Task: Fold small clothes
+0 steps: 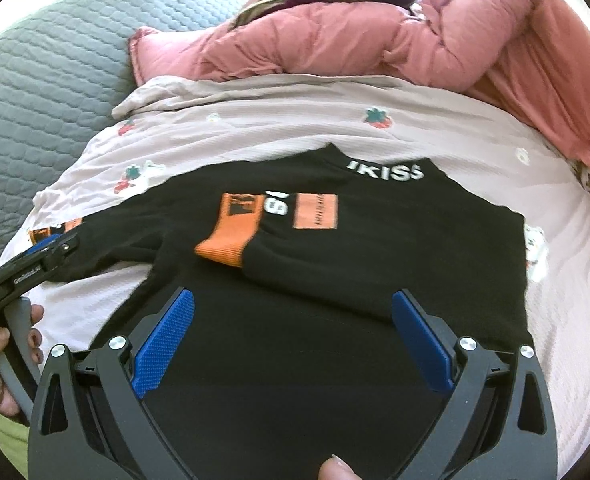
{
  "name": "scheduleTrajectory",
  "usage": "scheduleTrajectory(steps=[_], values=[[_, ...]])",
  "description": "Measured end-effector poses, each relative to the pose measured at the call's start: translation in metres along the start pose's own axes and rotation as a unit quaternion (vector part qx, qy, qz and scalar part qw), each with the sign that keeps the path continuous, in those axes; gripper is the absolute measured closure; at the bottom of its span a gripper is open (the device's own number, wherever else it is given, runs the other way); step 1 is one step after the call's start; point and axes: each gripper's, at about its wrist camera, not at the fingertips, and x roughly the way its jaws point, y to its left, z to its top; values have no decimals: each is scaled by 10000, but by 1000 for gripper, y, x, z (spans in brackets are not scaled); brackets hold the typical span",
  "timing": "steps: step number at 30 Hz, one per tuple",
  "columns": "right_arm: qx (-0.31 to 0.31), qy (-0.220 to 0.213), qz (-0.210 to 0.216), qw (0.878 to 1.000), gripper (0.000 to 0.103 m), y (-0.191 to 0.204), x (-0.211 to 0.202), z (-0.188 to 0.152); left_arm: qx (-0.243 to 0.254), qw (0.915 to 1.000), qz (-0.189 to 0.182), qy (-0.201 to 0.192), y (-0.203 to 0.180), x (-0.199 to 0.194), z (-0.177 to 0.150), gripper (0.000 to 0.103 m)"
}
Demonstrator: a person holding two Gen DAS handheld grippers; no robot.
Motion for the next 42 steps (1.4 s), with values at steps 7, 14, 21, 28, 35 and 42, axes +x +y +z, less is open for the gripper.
scheduleTrajectory(steps=[7,14,21,28,35,42], values=[[-298,43,113,9995,5,30,12,5,-241,9992,267,-177,16,-5,6,10],[-566,42,294,9980,5,61,21,12,-447,9958,705,-371,37,-11,11,10],[-825,-74,411,9957,5,88,25,27,-615,9906,1091,-543,56,-18,16,10],[-1031,-111,504,9933,4,110,31,37,-788,9847,1418,-632,76,-22,21,10],[-1156,-136,654,9910,5,129,35,44,-996,9770,1755,-690,100,-26,24,10],[-1311,-160,689,9888,5,144,44,51,-1300,9711,1918,-579,127,-24,21,10]])
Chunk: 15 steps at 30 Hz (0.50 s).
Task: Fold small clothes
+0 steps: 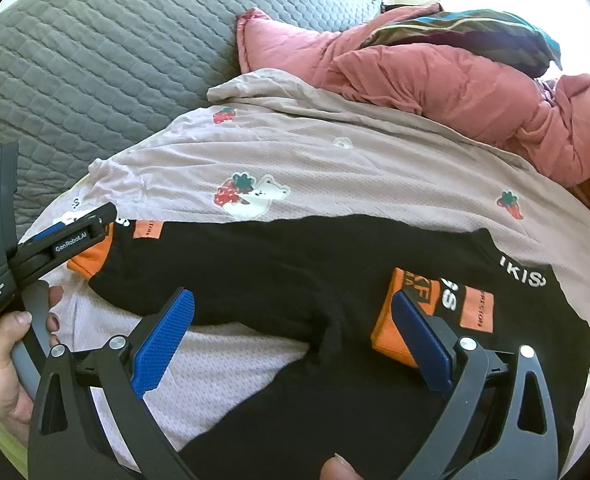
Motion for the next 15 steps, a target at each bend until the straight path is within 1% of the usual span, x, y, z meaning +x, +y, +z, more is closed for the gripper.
scheduleTrajectory(steps=[4,6,9,12,14,15], values=[[-80,-1,17,10000,5,4,7,5,-153,9998,93,72,11,10,1,10],[-98,17,42,9999,5,7,13,7,-227,9994,134,207,14,19,0,10],[-99,58,119,9999,5,11,20,9,-284,9989,66,364,16,28,-3,10],[-118,111,115,9998,5,15,29,8,-330,9986,-44,420,16,32,-7,10],[-100,168,114,9997,5,14,35,5,-284,9985,-85,468,13,34,-8,13],[-66,205,112,9997,5,13,39,3,-243,9985,-98,485,11,35,-9,19]])
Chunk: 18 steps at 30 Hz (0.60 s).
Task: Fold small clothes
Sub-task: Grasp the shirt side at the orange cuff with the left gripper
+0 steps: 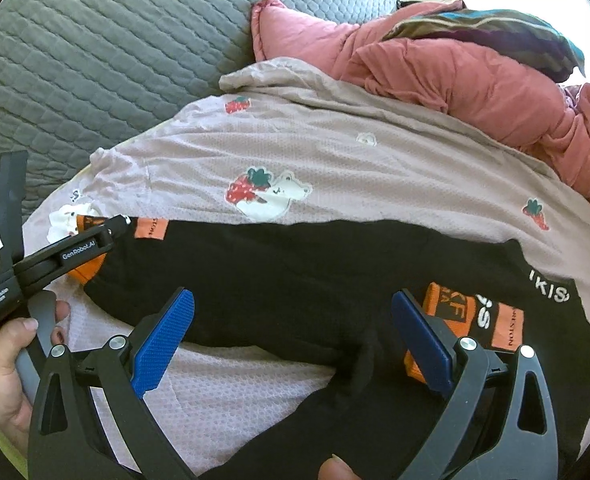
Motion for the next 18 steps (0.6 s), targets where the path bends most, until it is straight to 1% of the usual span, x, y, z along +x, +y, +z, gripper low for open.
scheduleTrajectory(steps=[2,4,5,7,9,10,11,13,14,15,17,18], values=[[87,63,17,9999,5,-4,4,-4,52,10000,34,5,-2,1,-2,28],[195,112,35,9997,5,-10,6,-11,139,9998,107,10,-4,2,-3,46],[241,133,34,9996,5,-12,6,-14,260,9995,180,-20,-8,1,-4,51],[364,178,24,9992,5,-21,6,-22,461,9988,180,-70,-14,-1,-6,69],[482,223,5,9986,5,-29,4,-29,661,9978,67,-64,-23,-2,-8,78],[531,223,5,9983,5,-32,2,-31,718,9974,6,-49,-25,-2,-9,81],[610,209,10,9979,5,-37,-2,-35,756,9971,-93,-31,-28,-2,-9,83],[718,184,6,9973,5,-46,-8,-41,768,9962,-415,-33,-32,-5,-9,90],[785,164,-1,9968,5,-50,-12,-44,764,9953,-589,-42,-34,-7,-10,90],[875,151,-6,9961,5,-57,-17,-48,757,9935,-854,-52,-37,-11,-10,90],[1054,137,-34,9943,5,-71,-27,-57,764,9910,-1095,-52,-42,-14,-11,91],[1120,145,-78,9936,5,-77,-31,-61,753,9889,-1279,-40,-46,-17,-13,91]])
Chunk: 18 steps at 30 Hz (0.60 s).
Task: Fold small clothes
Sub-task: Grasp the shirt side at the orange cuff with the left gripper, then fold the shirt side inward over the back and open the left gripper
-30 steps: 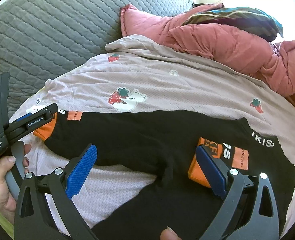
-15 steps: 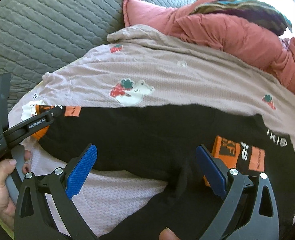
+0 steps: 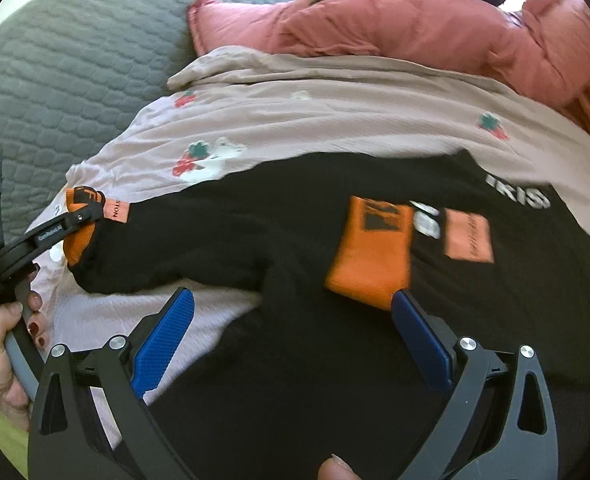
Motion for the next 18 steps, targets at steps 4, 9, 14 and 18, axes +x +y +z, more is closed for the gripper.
scheduleTrajectory(steps=[4,9,14,18], values=[[210,-30,-185,9996,5,-29,-17,-9,-36,9974,-724,39,-20,-7,-4,93],[624,-158,-367,9973,5,-71,-43,-20,173,9856,-1684,30,-63,-22,-10,93],[875,-343,-554,9940,5,-105,-69,-27,474,9744,-2193,136,-104,-28,-21,93],[1080,-488,-795,9898,5,-132,-86,-34,709,9661,-2460,334,-134,-23,-37,94]])
